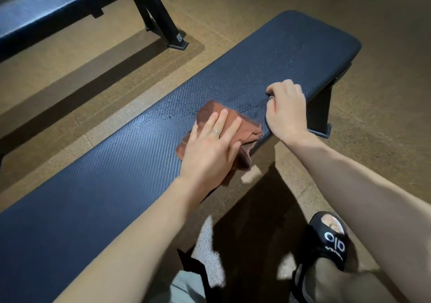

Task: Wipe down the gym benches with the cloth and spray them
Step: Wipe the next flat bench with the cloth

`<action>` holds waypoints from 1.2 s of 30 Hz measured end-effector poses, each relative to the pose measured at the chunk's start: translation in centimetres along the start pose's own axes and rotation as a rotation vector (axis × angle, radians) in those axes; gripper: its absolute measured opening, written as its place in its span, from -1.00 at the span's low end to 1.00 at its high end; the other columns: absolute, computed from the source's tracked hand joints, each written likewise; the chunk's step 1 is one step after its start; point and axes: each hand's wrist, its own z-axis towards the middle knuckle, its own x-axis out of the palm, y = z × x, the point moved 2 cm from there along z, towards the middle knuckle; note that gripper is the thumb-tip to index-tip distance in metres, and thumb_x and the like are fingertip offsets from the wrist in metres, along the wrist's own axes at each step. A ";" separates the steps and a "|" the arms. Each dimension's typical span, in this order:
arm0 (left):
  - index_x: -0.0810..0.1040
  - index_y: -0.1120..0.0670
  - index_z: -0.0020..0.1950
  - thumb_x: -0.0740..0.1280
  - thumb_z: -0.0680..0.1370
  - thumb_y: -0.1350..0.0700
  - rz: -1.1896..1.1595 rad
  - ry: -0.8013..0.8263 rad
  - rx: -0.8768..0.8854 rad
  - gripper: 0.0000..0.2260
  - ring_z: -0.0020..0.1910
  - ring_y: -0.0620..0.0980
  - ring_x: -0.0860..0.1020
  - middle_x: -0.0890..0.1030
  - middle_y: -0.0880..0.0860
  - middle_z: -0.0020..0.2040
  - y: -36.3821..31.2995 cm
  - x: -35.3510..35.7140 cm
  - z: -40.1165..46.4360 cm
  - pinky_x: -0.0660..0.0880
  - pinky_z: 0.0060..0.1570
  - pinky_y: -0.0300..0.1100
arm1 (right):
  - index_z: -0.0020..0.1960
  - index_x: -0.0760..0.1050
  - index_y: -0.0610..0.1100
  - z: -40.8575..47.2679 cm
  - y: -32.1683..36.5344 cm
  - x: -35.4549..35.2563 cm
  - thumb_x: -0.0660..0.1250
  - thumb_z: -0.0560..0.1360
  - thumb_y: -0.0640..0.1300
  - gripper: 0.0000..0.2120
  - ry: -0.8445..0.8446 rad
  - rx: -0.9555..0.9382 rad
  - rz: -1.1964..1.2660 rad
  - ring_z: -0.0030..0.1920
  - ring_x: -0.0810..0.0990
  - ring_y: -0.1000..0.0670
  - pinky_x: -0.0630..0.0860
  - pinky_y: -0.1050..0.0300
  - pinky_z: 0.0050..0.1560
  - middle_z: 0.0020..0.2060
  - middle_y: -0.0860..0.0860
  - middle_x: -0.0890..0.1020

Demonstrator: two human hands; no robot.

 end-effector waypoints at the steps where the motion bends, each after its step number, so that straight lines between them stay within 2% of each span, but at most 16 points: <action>1: 0.22 -0.11 0.64 0.06 0.70 -0.15 0.000 -0.010 0.013 -0.51 0.64 0.08 0.13 0.17 0.05 0.67 0.1 -0.1 -1.0 0.15 0.55 0.23 | 0.11 0.55 -0.20 0.2 -0.5 0.1 0.18 0.56 -0.27 -0.78 -0.013 0.010 0.002 0.08 0.48 -0.29 0.37 -0.15 0.13 0.08 -0.20 0.54; 4: 0.30 -0.07 0.61 0.11 0.66 -0.12 0.009 -0.022 0.099 -0.50 0.62 0.07 0.20 0.24 0.04 0.64 1.3 -0.3 -6.8 0.23 0.51 0.20 | 0.13 0.55 -0.18 0.2 -0.7 0.5 0.17 0.61 -0.26 -0.79 -0.011 0.033 -0.010 0.08 0.47 -0.24 0.38 -0.14 0.14 0.11 -0.17 0.54; 8: 0.23 -0.09 0.64 0.17 0.57 -0.10 0.149 0.052 0.152 -0.39 0.63 0.09 0.19 0.17 0.04 0.66 2.7 0.0 -12.1 0.32 0.47 0.23 | 0.18 0.54 -0.14 0.0 -0.8 0.7 0.17 0.64 -0.26 -0.78 -0.003 0.050 -0.029 0.11 0.45 -0.16 0.43 -0.10 0.17 0.15 -0.12 0.52; 12: 0.31 -0.04 0.61 0.16 0.65 -0.12 0.124 -0.021 0.145 -0.48 0.60 0.14 0.25 0.23 0.09 0.64 1.1 0.4 -7.4 0.32 0.45 0.24 | 0.16 0.54 -0.16 0.1 -0.5 0.7 0.16 0.63 -0.26 -0.79 0.001 0.040 -0.045 0.09 0.46 -0.18 0.41 -0.12 0.14 0.13 -0.14 0.53; 17: 0.24 0.00 0.63 0.07 0.71 -0.12 0.132 -0.019 0.138 -0.50 0.60 0.17 0.23 0.22 0.14 0.64 -2.5 1.0 -0.9 0.27 0.46 0.28 | 0.16 0.54 -0.19 0.4 -0.6 0.2 0.16 0.62 -0.29 -0.79 0.035 0.017 -0.044 0.09 0.47 -0.22 0.38 -0.12 0.13 0.13 -0.16 0.53; 20: 0.28 -0.02 0.62 0.20 0.69 -0.07 0.096 -0.044 0.147 -0.51 0.60 0.14 0.25 0.25 0.12 0.63 -1.9 1.0 -2.7 0.27 0.48 0.26 | 0.17 0.52 -0.20 0.8 -0.7 -0.2 0.16 0.63 -0.27 -0.80 0.082 -0.013 -0.034 0.11 0.46 -0.23 0.36 -0.13 0.16 0.13 -0.17 0.52; 24: 0.20 -0.04 0.65 0.35 0.59 0.01 0.181 -0.005 0.153 -0.35 0.61 0.14 0.23 0.20 0.12 0.65 -0.8 1.0 -6.3 0.28 0.47 0.24 | 0.17 0.54 -0.16 2.6 -1.3 -0.9 0.14 0.68 -0.17 -0.78 0.146 -0.102 -0.032 0.14 0.50 -0.15 0.40 -0.12 0.23 0.13 -0.10 0.58; 29: 0.30 -0.01 0.62 0.13 0.66 -0.13 0.217 -0.075 0.051 -0.47 0.56 0.18 0.32 0.29 0.16 0.61 -3.6 1.2 -1.3 0.38 0.39 0.25 | 0.11 0.55 -0.12 6.7 -3.8 -1.2 0.16 0.65 -0.04 -0.76 0.125 -0.218 -0.101 0.07 0.51 -0.17 0.39 -0.10 0.12 0.05 -0.08 0.59; 33: 0.27 -0.04 0.63 0.05 0.68 -0.19 0.185 -0.094 -0.039 -0.47 0.58 0.15 0.28 0.27 0.12 0.63 -6.2 1.9 3.6 0.32 0.44 0.25 | 0.12 0.54 -0.11 6.6 -4.9 -0.2 0.18 0.63 -0.01 -0.76 0.071 -0.228 -0.095 0.07 0.49 -0.16 0.42 -0.13 0.10 0.06 -0.08 0.54; 36: 0.23 -0.05 0.64 0.05 0.68 -0.19 0.191 -0.065 -0.086 -0.47 0.60 0.12 0.25 0.24 0.10 0.64 -7.0 1.8 3.6 0.29 0.46 0.23 | 0.14 0.54 -0.10 6.6 -5.4 -0.2 0.19 0.62 -0.06 -0.79 0.079 -0.240 -0.075 0.07 0.49 -0.16 0.40 -0.12 0.08 0.07 -0.08 0.54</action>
